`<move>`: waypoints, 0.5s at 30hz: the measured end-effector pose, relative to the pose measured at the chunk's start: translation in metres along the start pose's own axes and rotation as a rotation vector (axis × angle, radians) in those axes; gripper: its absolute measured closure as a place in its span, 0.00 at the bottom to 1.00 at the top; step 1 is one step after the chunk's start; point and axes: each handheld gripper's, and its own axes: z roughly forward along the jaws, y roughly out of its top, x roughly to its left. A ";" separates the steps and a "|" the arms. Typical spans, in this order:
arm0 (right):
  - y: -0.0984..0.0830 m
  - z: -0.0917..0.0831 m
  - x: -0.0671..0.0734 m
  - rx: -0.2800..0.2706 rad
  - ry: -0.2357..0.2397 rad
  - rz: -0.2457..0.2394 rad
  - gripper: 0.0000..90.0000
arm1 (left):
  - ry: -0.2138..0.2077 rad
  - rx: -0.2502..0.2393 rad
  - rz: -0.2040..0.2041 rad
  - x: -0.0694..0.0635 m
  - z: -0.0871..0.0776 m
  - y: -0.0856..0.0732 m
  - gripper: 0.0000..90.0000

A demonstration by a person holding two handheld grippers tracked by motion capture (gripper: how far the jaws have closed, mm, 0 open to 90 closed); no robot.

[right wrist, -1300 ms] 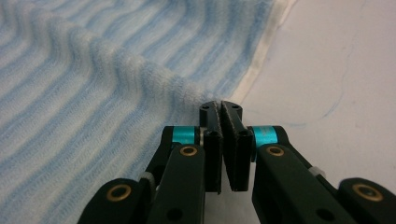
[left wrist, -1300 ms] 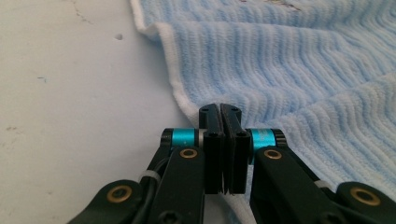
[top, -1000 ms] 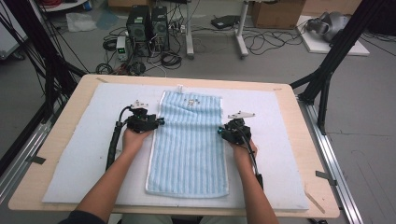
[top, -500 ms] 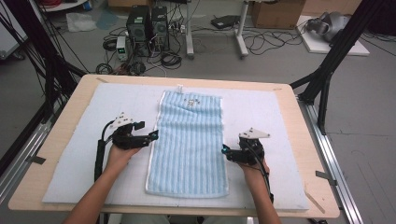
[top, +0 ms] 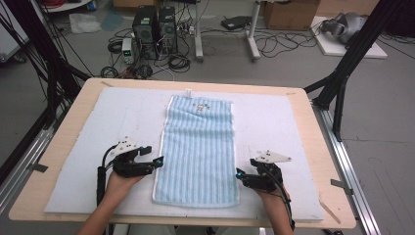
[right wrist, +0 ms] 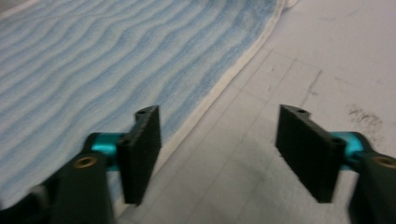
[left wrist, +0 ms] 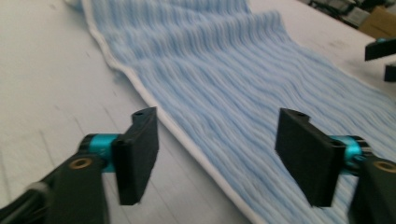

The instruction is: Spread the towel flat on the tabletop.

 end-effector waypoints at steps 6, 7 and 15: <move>-0.004 -0.001 0.010 0.019 0.030 0.043 0.74 | -0.030 0.095 0.014 -0.014 -0.002 -0.006 0.59; -0.003 0.000 0.012 0.026 0.041 0.041 0.75 | -0.028 0.109 0.024 -0.015 -0.001 -0.006 0.61; 0.001 0.012 0.025 0.081 0.020 -0.033 0.90 | -0.020 0.194 0.104 -0.026 0.004 -0.008 0.87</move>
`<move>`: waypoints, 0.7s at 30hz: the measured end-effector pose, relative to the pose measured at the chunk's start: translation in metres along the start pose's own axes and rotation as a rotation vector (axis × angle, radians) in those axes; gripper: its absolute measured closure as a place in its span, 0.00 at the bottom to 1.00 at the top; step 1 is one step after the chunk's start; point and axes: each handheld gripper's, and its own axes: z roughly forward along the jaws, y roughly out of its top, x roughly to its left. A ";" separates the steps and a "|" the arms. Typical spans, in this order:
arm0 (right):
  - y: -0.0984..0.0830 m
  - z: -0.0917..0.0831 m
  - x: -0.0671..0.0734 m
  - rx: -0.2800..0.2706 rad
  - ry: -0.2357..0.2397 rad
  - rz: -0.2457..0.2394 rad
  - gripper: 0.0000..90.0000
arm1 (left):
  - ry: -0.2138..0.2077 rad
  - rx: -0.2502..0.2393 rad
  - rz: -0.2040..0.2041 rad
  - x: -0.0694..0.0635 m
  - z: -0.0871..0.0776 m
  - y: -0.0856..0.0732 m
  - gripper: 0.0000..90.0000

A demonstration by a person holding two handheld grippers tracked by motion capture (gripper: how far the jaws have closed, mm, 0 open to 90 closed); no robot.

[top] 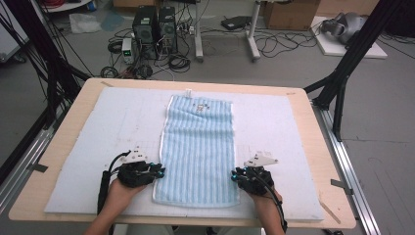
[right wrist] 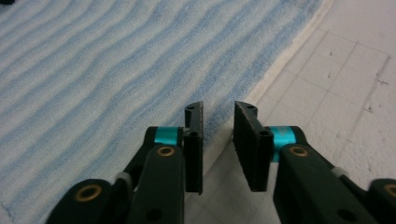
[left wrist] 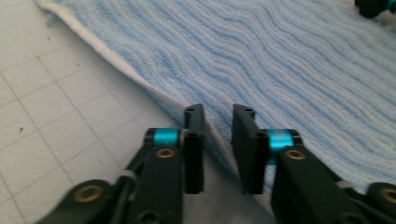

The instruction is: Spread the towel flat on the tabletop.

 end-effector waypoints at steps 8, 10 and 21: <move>-0.004 -0.010 0.006 0.030 0.070 -0.008 0.97 | -0.071 0.011 -0.049 -0.001 -0.011 -0.009 0.97; -0.005 -0.014 0.008 0.037 0.085 -0.013 0.97 | -0.097 0.011 -0.069 -0.002 -0.018 -0.013 0.97; -0.016 -0.045 0.024 0.028 0.158 -0.052 0.97 | -0.258 -0.075 -0.060 -0.018 -0.055 -0.023 0.98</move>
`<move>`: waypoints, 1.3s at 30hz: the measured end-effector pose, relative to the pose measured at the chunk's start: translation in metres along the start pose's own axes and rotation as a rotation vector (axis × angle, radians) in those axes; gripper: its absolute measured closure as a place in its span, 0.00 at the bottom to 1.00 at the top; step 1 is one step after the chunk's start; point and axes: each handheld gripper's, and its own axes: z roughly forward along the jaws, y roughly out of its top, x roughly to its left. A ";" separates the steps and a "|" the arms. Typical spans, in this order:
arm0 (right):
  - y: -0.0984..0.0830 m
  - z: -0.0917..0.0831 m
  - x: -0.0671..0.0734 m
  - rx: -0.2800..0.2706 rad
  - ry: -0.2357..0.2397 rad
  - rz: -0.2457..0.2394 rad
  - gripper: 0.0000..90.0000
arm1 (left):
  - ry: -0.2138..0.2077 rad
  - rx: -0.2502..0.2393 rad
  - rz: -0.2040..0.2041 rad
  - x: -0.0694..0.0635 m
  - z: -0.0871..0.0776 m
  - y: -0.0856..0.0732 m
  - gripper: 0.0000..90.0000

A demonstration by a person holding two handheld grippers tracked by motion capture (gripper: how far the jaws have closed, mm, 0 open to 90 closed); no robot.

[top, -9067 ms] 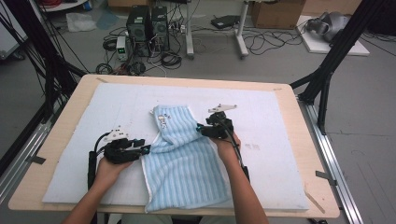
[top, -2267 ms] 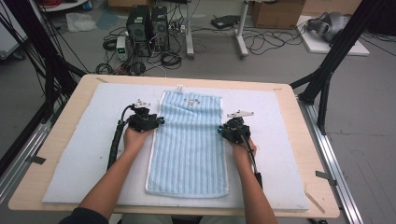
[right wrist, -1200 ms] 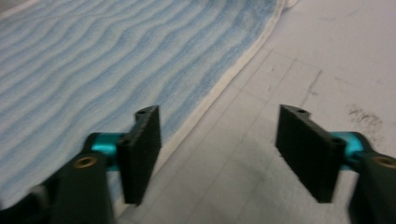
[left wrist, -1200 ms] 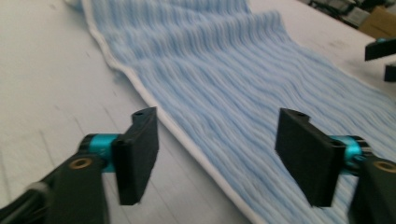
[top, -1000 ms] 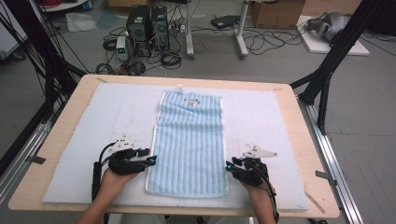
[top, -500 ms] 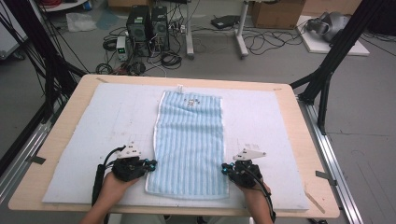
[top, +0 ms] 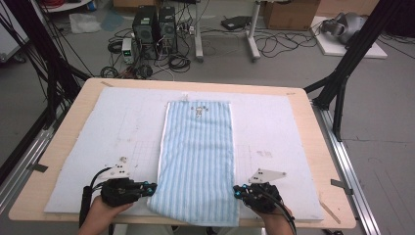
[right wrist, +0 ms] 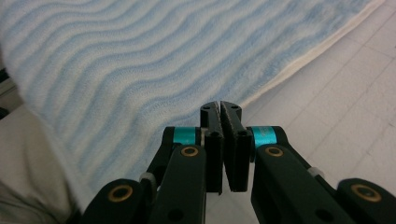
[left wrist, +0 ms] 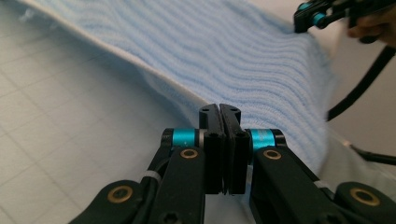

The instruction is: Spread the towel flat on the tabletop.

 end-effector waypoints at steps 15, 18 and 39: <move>0.002 -0.003 -0.013 -0.080 -0.100 0.086 0.73 | 0.243 -0.088 -0.024 0.012 0.011 0.014 0.47; 0.007 0.002 -0.016 -0.099 -0.120 0.102 0.67 | 0.259 -0.074 -0.044 0.019 0.019 0.018 0.45; 0.056 0.077 -0.051 -0.031 -0.321 0.054 0.94 | 0.452 0.083 0.000 0.071 0.076 0.062 0.97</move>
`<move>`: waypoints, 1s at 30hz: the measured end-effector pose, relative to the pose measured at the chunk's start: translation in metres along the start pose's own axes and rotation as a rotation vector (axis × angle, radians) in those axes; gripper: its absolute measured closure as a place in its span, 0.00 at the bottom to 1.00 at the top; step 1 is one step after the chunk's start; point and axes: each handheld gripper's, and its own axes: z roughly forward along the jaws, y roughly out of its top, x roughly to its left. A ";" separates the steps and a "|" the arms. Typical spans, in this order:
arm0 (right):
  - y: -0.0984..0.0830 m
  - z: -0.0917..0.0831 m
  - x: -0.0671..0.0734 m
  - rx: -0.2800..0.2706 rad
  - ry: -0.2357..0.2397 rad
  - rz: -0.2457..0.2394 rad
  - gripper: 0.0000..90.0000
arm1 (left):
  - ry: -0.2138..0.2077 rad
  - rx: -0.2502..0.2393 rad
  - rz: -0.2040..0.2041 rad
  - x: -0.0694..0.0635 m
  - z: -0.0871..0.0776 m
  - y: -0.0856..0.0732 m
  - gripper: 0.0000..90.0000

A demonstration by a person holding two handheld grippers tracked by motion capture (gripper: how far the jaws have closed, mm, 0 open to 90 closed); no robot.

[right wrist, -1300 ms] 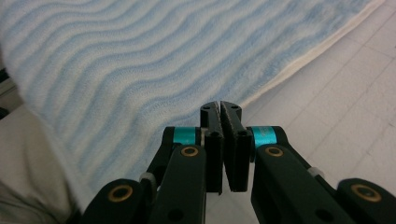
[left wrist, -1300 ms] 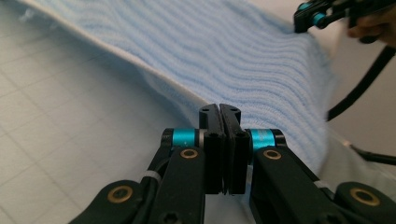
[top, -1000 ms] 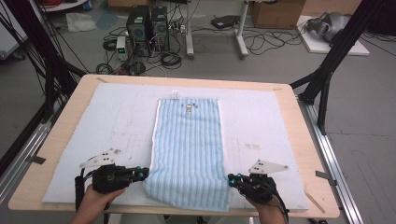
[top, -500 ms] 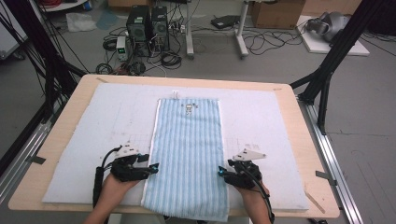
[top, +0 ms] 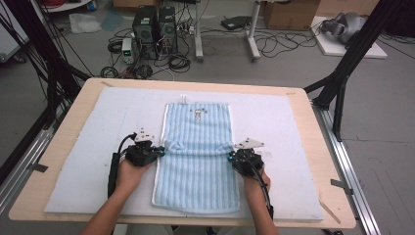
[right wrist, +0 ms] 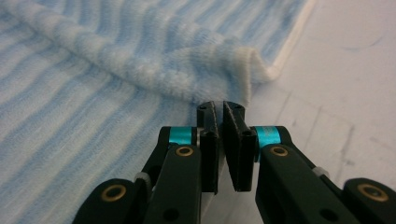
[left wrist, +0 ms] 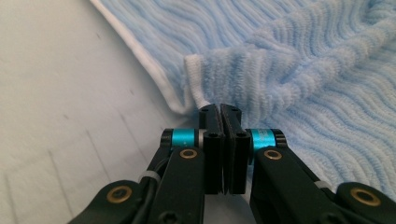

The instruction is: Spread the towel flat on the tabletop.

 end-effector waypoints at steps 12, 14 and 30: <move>-0.003 -0.009 -0.004 -0.054 0.019 0.026 0.69 | -0.073 -0.087 -0.038 0.004 -0.012 -0.008 0.51; -0.009 -0.017 -0.003 -0.056 0.050 0.019 0.62 | -0.101 -0.108 -0.049 0.004 -0.021 -0.016 0.49; -0.039 -0.049 0.008 -0.018 0.153 -0.026 0.58 | -0.236 -0.048 -0.028 -0.013 -0.053 -0.056 0.54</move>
